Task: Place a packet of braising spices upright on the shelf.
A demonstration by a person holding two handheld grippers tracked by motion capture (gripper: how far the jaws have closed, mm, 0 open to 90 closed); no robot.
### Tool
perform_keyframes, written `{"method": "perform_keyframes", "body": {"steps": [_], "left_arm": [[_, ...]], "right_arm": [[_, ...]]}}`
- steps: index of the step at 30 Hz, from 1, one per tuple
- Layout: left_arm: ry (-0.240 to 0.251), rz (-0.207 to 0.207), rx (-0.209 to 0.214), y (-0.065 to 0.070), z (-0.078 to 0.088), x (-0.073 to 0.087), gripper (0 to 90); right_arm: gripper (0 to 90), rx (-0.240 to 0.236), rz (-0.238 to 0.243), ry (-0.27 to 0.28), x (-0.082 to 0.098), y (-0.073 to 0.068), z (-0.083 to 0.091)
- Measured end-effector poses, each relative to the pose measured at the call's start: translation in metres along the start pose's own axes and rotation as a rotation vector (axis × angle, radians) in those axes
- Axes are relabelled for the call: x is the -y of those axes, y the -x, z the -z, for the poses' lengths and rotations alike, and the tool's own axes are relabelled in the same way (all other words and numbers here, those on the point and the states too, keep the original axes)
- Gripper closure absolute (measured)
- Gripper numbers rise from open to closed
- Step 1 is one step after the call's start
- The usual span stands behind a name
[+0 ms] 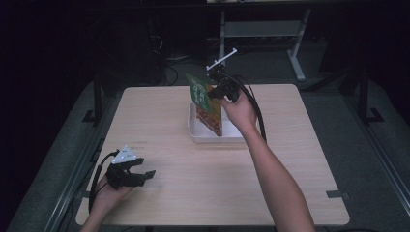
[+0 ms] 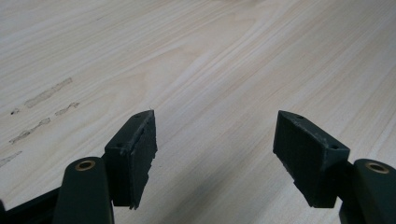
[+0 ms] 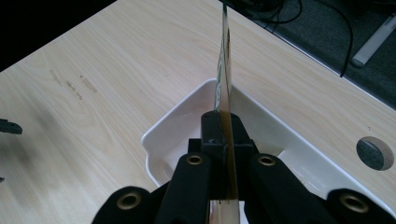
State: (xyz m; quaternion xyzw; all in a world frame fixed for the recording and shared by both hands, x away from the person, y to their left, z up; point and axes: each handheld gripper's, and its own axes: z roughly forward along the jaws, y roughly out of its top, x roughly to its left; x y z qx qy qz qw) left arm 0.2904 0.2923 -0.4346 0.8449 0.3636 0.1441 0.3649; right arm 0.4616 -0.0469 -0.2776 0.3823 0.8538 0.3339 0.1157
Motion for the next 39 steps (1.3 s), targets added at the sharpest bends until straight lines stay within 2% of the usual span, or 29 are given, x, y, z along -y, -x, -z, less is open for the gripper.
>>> {"method": "perform_keyframes", "body": {"steps": [19,26,30,35,39], "left_arm": [[-0.005,-0.001,-0.002,0.001,-0.002,0.0,29.6],[-0.003,0.003,-0.001,0.001,-0.001,0.0,29.5],[0.001,0.002,-0.002,0.001,-0.001,0.0,29.5],[0.001,0.002,-0.003,0.001,-0.001,0.0,29.4],[-0.002,-0.001,-0.005,0.001,-0.001,0.0,29.4]], "right_arm": [[89.3,-0.016,-0.02,-0.02,0.016,0.008,0.004],[87.7,-0.025,-0.02,-0.027,0.017,0.008,0.003],[82.9,-0.016,-0.024,-0.048,0.018,0.01,0.001],[73.4,-0.025,-0.042,-0.047,0.021,0.014,0.002],[58.5,-0.018,-0.06,-0.042,0.025,0.015,0.005]]}}
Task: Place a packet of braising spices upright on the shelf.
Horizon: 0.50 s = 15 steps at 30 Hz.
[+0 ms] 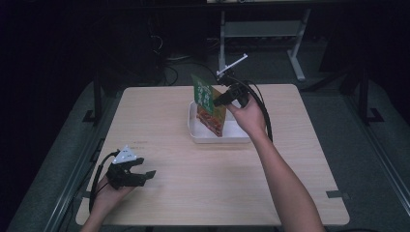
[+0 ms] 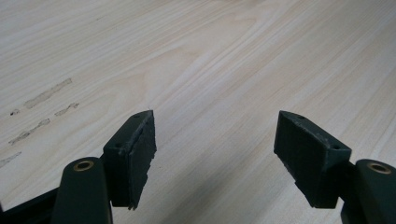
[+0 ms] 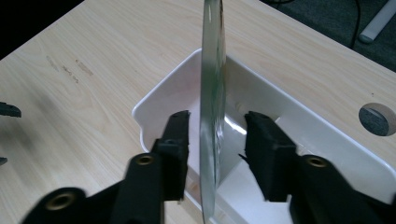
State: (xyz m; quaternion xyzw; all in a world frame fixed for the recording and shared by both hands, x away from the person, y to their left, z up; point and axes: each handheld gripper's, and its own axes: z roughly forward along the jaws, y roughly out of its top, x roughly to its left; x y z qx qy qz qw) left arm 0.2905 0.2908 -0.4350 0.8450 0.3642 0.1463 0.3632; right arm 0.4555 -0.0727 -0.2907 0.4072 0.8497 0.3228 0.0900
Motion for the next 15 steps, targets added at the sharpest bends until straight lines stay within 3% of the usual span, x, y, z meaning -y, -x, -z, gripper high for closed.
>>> {"method": "perform_keyframes", "body": {"steps": [15], "left_arm": [[0.001,-0.003,-0.008,0.0,0.0,0.0,29.0]], "right_arm": [[48.7,-0.058,-0.012,-0.001,0.019,0.006,0.011]]}}
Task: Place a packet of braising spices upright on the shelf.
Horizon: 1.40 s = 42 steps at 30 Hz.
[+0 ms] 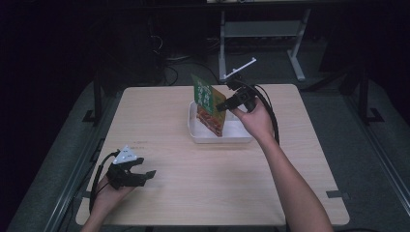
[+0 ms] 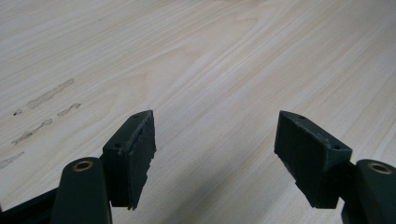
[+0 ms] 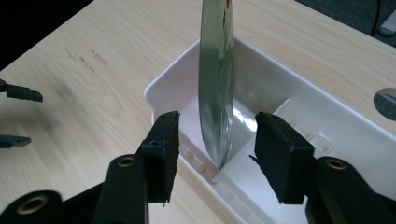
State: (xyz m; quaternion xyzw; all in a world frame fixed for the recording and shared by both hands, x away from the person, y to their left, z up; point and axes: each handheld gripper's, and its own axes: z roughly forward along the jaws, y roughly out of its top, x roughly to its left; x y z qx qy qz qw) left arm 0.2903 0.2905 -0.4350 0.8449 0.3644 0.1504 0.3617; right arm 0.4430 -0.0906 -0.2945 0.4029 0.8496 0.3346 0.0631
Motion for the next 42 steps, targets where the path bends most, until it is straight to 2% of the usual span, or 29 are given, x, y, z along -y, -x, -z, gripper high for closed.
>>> {"method": "perform_keyframes", "body": {"steps": [13,23,33,42], "left_arm": [[0.002,0.0,-0.004,0.001,0.0,0.0,28.7],[0.004,0.003,-0.005,0.001,0.0,0.0,28.6],[0.012,0.001,-0.01,0.001,0.001,0.0,28.6],[0.011,-0.003,-0.009,0.003,0.0,0.0,28.5]], "right_arm": [[44.2,-0.034,0.001,0.019,0.018,0.001,0.016],[43.1,-0.056,-0.002,0.013,0.033,0.003,0.019],[42.1,-0.078,-0.016,0.016,0.051,0.007,0.021],[41.7,-0.093,-0.053,0.025,0.073,0.016,0.022]]}}
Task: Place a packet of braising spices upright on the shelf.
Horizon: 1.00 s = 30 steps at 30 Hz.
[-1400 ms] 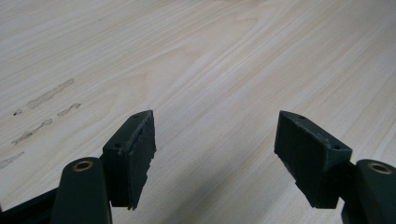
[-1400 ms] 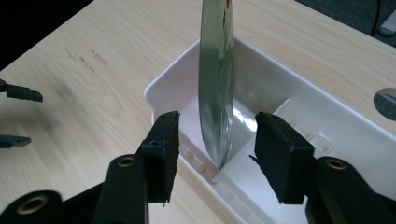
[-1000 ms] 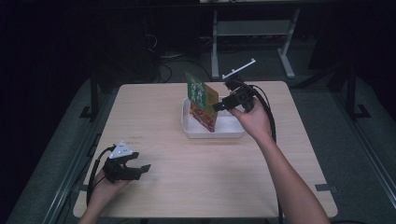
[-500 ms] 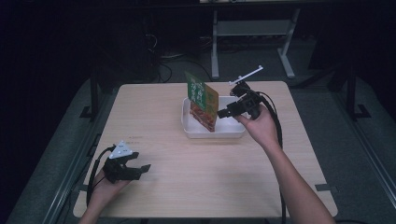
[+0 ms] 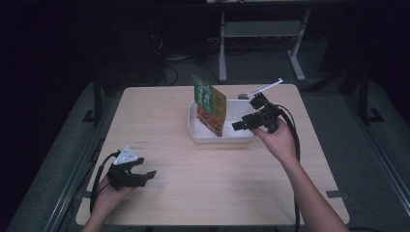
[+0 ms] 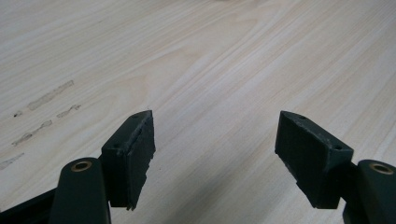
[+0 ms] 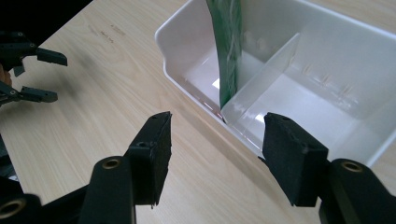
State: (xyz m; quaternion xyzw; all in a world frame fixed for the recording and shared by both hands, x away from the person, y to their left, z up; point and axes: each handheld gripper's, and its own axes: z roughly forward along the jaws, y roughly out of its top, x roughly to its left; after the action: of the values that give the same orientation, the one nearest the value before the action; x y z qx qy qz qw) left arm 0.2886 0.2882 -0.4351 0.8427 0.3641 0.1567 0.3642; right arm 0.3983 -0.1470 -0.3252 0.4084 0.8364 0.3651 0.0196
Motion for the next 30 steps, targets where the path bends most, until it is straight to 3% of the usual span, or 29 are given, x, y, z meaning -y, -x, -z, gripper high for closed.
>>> {"method": "perform_keyframes", "body": {"steps": [11,30], "left_arm": [[0.004,0.007,-0.007,-0.002,0.001,0.0,28.4],[0.001,0.005,-0.003,0.0,0.0,0.0,28.3]], "right_arm": [[41.3,-0.015,-0.051,0.001,0.032,0.015,0.002],[41.0,-0.022,-0.106,-0.004,0.079,0.029,0.002]]}}
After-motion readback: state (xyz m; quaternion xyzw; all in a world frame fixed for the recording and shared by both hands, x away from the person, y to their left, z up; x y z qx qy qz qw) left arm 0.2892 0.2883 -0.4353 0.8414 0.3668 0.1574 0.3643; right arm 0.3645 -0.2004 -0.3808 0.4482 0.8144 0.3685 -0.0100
